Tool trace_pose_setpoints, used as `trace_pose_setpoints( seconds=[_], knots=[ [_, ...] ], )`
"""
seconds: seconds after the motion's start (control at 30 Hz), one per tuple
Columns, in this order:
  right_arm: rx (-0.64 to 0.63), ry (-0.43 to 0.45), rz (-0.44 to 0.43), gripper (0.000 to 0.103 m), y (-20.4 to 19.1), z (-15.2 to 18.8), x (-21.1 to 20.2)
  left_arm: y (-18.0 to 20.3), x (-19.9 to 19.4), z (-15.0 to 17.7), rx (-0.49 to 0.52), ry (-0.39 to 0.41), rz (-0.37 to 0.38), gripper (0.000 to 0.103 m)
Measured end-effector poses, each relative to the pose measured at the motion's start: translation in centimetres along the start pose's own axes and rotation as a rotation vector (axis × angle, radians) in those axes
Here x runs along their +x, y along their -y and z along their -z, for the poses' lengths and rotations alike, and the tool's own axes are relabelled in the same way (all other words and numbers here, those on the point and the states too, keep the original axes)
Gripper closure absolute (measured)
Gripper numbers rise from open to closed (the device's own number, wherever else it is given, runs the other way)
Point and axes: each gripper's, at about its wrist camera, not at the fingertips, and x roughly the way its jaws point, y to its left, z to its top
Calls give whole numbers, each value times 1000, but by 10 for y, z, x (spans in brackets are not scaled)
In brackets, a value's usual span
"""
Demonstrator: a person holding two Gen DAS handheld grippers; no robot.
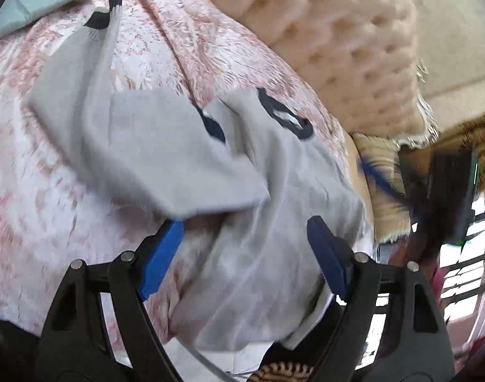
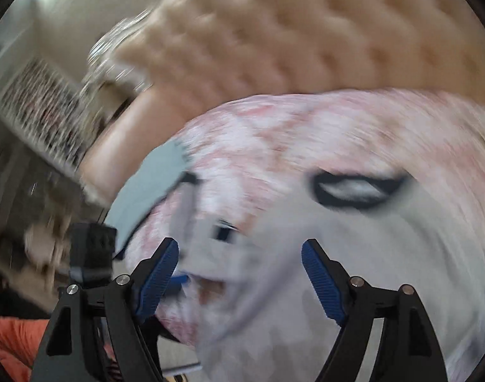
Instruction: Fold clothes
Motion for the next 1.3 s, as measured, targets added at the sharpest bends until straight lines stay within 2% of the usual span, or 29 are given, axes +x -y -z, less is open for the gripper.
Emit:
trace_pose_setpoints(
  seconds=[0.03, 0.1, 0.13, 0.17, 0.2, 0.23, 0.27, 0.33, 0.47, 0.63, 0.67, 0.73, 0.8, 0.9, 1.0, 1.03, 1.07, 1.1, 1.13, 1.17, 1.23, 1.3],
  knots=[
    [42, 17, 4, 22, 12, 11, -5, -1, 6, -5, -14, 2, -10, 23],
    [134, 48, 8, 22, 37, 36, -13, -4, 6, -11, -38, 30, -44, 44],
    [170, 60, 7, 22, 44, 45, -13, -5, 7, -12, -44, 46, -62, 67],
    [202, 72, 6, 22, 51, 55, -15, -4, 9, -14, -43, 61, -78, 80],
    [223, 81, 2, 22, 53, 62, -13, -3, 10, -16, -37, 68, -89, 84],
    [243, 90, -1, 22, 55, 69, -12, -3, 11, -17, -30, 69, -95, 93],
    [253, 87, 0, 22, 58, 73, -11, -1, 11, -19, -16, 78, -106, 96],
    [241, 74, 56, 22, 59, 79, -6, 5, 8, -24, 27, 117, -136, 97],
    [265, 86, 141, 22, 68, 87, -6, 36, -16, -43, 176, 237, -194, 97],
    [243, 100, 155, 22, 70, 97, -7, 61, -47, -46, 346, 293, -283, 97],
    [232, 106, 155, 22, 71, 98, -7, 53, -48, -47, 336, 283, -313, 97],
    [210, 121, 149, 22, 71, 102, -7, 19, -38, -49, 231, 240, -360, 97],
    [181, 133, 140, 22, 69, 104, -8, -8, -24, -46, 174, 203, -384, 97],
    [126, 143, 142, 20, 65, 107, -8, -19, -7, -36, 245, 163, -420, 96],
    [91, 133, 153, 15, 59, 107, -6, -20, 0, -37, 250, 117, -421, 92],
    [84, 118, 146, 14, 59, 105, -5, -21, -2, -39, 229, 109, -411, 84],
    [87, 94, 138, 14, 60, 102, -5, -22, -7, -41, 196, 108, -394, 63],
    [109, 78, 117, 14, 63, 99, -5, -25, -13, -43, 159, 112, -367, 48],
    [132, 62, 96, 14, 66, 96, -6, -28, -19, -43, 125, 119, -335, 16],
    [177, 42, 56, 14, 72, 92, -8, -32, -28, -42, 92, 136, -306, 0],
    [236, 1, 1, 14, 78, 87, -8, -38, -49, -40, 36, 175, -265, 0],
    [265, -52, -42, 14, 78, 79, -13, -38, -70, -39, 19, 224, -282, 0]
  ],
)
